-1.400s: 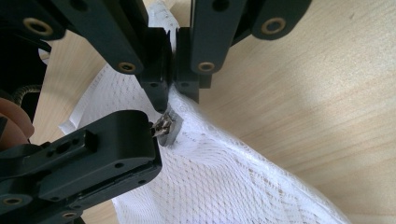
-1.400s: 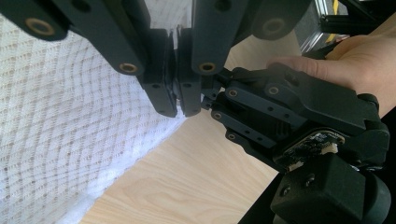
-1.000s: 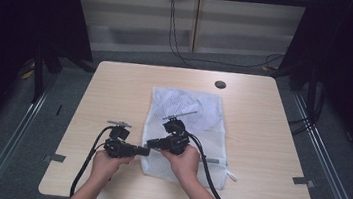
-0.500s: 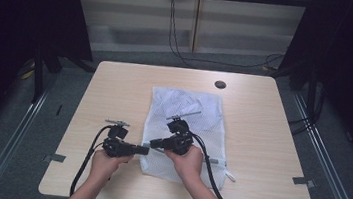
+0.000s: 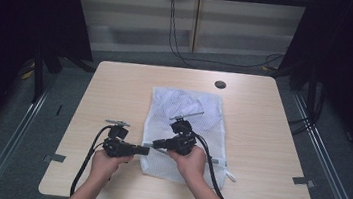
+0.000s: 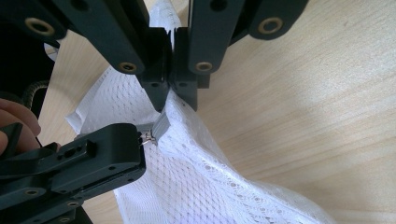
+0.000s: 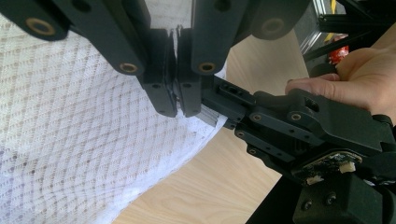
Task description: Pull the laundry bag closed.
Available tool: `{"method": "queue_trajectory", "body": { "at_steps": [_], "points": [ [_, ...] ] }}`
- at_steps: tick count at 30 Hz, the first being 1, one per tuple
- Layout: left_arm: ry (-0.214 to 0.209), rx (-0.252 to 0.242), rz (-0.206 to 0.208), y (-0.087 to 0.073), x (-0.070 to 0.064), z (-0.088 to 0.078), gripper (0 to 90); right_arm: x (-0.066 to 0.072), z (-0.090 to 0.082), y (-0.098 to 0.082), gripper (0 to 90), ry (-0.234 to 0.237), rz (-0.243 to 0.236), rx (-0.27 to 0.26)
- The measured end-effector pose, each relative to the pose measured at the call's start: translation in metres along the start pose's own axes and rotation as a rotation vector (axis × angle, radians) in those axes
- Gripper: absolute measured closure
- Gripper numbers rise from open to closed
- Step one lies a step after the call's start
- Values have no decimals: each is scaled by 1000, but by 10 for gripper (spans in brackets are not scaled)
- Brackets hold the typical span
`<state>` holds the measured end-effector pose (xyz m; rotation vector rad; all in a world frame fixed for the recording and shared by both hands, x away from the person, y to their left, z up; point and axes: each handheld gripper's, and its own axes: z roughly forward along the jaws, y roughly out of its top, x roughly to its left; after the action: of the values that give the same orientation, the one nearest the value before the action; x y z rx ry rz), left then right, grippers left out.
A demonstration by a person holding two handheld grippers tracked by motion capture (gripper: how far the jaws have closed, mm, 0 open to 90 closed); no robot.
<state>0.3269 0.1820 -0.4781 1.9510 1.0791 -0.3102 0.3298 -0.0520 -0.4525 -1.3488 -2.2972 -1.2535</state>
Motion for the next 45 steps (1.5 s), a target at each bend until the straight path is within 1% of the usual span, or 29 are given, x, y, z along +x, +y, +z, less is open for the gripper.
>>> {"method": "queue_trajectory", "body": {
  "at_steps": [2,3,5,6,10,18,20,21,27,31,33,34,35,36,37,38,41,44,45],
  "points": [
    [5,-2,-3,0,1,-1,880,0,-1,0,871,-14,-5,1],
    [5,-2,-3,0,1,-1,880,0,-1,0,871,-14,-5,1],
    [3,-11,-7,0,1,-3,880,-4,-4,-2,871,-8,20,-3],
    [-2,-11,-9,0,0,-2,880,-6,-5,-2,871,-3,12,-8],
    [-4,-4,-8,0,0,-1,880,-6,-6,-3,870,-8,6,-3],
    [-6,-8,-15,1,1,-2,880,-8,-9,-4,871,-7,8,-1],
    [-7,-8,-15,1,1,-2,880,-10,-10,-5,871,-17,6,-1],
    [-7,-8,-15,1,1,-2,880,-10,-11,-5,870,-11,14,0],
    [-13,-7,-15,1,0,-2,879,-10,-12,-5,871,-13,10,-3],
    [-13,-1,-12,1,0,-1,880,-10,-13,-5,870,-15,7,-1],
    [-6,1,-6,1,0,-2,880,-10,-14,-5,871,-21,8,1],
    [0,-6,-13,1,0,-3,880,-12,-16,-6,871,-33,9,4],
    [2,-11,-18,1,1,-4,881,-14,-17,-6,870,-30,9,-3],
    [-6,-14,-24,1,2,-5,881,-14,-17,-6,870,-30,9,-3],
    [-11,-12,-19,1,2,-5,881,-16,-19,-6,871,-28,16,-8],
    [-16,-14,-22,1,1,-4,880,-17,-20,-6,870,-21,23,-10],
    [-15,-7,-17,1,1,-2,880,-17,-23,-7,870,-30,19,-10],
    [-17,-7,-20,1,0,-2,880,-18,-23,-8,870,-28,21,-7],
    [-18,-7,-21,1,1,-2,880,-18,-23,-8,870,-25,15,-6]
  ]
}}
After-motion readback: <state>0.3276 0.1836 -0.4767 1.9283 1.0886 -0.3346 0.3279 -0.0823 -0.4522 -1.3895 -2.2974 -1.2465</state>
